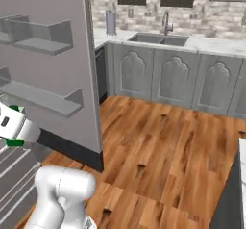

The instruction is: Take a sugar cube from the saucer and place it inside the coffee. Then, grab milk from the fridge and place it next to the coffee on the counter to sweeten the coffee.

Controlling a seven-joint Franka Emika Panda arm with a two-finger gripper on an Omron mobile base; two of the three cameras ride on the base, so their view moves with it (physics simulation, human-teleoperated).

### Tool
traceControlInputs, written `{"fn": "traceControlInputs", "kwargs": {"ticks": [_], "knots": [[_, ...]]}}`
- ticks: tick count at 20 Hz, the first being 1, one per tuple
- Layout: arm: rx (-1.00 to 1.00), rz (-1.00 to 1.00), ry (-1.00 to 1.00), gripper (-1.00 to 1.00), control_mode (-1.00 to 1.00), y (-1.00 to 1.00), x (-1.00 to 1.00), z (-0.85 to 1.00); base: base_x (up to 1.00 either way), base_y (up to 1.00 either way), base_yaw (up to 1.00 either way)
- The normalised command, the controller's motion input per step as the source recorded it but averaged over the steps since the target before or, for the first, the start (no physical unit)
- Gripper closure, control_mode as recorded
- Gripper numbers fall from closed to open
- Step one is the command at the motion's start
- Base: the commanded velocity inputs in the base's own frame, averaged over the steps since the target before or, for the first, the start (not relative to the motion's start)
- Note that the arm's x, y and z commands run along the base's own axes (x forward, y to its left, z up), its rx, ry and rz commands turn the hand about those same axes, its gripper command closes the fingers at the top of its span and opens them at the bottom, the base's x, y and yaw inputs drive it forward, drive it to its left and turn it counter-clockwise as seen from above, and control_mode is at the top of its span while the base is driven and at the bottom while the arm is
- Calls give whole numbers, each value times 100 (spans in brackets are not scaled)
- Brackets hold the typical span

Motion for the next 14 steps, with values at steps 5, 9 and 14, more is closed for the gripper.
{"fn": "traceControlInputs", "kwargs": {"ticks": [5, 9, 14], "knots": [[0, 0, 0, 100, 100, 0, 0, 0, 9, -71, -71], [0, 0, 0, 100, 100, 0, 0, 0, 67, -100, -37], [0, 0, 0, 100, 100, 0, 0, 0, 99, -91, -12]]}}
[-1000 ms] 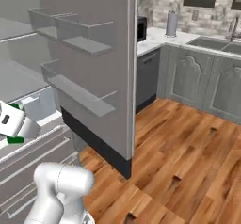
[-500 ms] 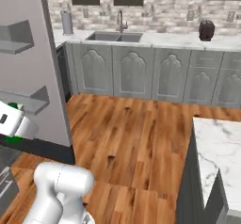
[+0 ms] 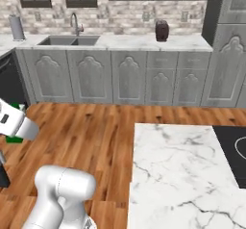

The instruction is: Take a sugar cube from the saucer and place it inside the coffee. Then, grab milk from the fridge and place it next to the coffee on the counter to sweeten the coffee.

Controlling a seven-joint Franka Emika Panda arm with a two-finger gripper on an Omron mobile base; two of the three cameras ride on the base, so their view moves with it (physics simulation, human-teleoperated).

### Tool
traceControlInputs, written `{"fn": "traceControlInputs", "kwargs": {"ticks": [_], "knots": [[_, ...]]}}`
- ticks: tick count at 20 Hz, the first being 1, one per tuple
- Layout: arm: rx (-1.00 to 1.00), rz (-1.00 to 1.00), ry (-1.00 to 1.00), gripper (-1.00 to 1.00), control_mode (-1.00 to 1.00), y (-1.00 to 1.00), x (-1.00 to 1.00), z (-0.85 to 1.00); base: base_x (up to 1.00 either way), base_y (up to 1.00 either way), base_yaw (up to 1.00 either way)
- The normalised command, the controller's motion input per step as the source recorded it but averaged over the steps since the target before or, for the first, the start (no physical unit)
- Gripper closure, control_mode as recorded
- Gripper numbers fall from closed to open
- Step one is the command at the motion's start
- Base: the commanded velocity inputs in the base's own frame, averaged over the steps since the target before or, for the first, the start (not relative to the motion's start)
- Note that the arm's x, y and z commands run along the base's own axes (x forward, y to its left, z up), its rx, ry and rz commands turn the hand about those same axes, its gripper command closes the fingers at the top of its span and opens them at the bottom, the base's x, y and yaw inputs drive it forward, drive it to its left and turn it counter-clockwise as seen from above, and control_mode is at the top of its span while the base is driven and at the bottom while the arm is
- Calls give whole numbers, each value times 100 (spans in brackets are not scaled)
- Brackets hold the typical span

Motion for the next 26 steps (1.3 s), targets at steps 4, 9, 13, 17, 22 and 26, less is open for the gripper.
{"fn": "traceControlInputs", "kwargs": {"ticks": [4, 9, 13, 17, 22, 26], "knots": [[0, 0, 0, 100, 100, 0, 0, 0, 100, -26, 0], [0, 0, 0, 100, 100, 0, 0, 0, 100, -1, 0], [0, 0, 0, 100, 100, 0, 0, 0, 97, -21, 0], [0, 0, 0, 100, 100, 0, 0, 0, 100, 0, 0], [0, 0, 0, 100, 100, 0, 0, 0, 100, 0, 0], [0, 0, 0, 100, 100, 0, 0, 0, 100, 4, 13]]}}
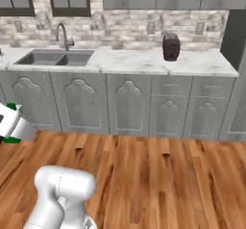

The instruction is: Take a sugar cube from the saucer and place it inside the coffee. Then, grab milk from the fridge and place it next to the coffee on the counter to sweeten the coffee.

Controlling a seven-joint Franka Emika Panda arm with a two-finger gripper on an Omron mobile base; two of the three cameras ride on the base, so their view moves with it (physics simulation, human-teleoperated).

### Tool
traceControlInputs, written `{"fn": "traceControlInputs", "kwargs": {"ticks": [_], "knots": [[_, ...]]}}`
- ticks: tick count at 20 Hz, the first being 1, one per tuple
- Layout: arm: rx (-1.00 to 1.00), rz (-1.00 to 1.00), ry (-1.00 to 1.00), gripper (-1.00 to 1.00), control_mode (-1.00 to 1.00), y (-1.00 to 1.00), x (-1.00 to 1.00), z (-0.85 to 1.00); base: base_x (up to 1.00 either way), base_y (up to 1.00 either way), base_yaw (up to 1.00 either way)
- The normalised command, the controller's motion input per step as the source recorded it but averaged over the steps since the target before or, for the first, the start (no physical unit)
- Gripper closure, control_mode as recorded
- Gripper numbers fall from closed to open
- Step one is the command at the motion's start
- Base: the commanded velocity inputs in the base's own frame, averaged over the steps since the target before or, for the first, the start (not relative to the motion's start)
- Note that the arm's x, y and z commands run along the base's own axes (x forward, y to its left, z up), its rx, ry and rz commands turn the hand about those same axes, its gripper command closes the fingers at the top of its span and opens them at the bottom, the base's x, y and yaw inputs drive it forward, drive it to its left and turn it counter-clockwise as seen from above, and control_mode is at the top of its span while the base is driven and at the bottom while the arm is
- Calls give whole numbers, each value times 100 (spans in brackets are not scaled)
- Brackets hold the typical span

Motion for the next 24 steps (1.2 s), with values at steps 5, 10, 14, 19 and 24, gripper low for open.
{"fn": "traceControlInputs", "kwargs": {"ticks": [5, 10, 14, 19, 24], "knots": [[0, 0, 0, 100, 100, 0, 0, 0, 93, 21, 57], [0, 0, 0, 100, 100, 0, 0, 0, 68, 25, 76], [0, 0, 0, 100, 100, 0, 0, 0, 65, 26, 77], [0, 0, 0, 100, 100, 0, 0, 0, 81, 21, 71], [0, 0, 0, 100, 100, 0, 0, 0, 100, -1, 48]]}}
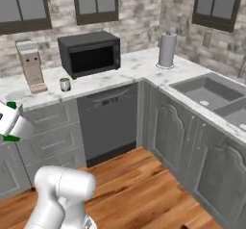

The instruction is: Take a sugar cube from the saucer and place it inside the coffee. Then, grab milk from the fridge and place it next to the coffee on the counter to sweeten the coffee.

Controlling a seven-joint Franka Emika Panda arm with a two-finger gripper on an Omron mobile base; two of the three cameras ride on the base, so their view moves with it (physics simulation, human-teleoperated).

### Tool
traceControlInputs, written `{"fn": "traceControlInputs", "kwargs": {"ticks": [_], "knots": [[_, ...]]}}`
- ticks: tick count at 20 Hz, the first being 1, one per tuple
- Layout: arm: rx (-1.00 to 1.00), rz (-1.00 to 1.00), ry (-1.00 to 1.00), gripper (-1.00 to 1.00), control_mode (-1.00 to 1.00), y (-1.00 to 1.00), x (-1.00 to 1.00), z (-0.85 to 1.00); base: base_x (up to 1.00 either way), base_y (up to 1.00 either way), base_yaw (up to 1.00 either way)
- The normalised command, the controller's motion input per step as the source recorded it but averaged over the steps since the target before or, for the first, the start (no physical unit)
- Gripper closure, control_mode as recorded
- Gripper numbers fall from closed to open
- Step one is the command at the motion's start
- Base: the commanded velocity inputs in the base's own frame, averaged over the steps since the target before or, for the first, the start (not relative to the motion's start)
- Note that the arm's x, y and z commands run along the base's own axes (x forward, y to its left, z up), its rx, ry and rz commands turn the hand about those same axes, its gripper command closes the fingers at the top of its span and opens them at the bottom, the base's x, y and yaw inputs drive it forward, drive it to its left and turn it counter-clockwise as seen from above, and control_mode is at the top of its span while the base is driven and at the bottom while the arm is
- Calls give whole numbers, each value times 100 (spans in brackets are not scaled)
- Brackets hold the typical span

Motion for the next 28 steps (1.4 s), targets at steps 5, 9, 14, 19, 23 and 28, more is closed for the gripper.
{"fn": "traceControlInputs", "kwargs": {"ticks": [5, 9, 14, 19, 23, 28], "knots": [[0, 0, 0, 100, 100, 0, 0, 0, 100, -1, 38], [0, 0, 0, 100, 100, 0, 0, 0, 100, -6, 33], [0, 0, 0, 100, 100, 0, 0, 0, 92, -48, 36], [0, 0, 0, 100, 100, 0, 0, 0, 81, -15, 33], [0, 0, 0, 100, 100, 0, 0, 0, 52, 0, 32], [0, 6, 0, 100, -100, -8, 5, 0, 24, -8, 25]]}}
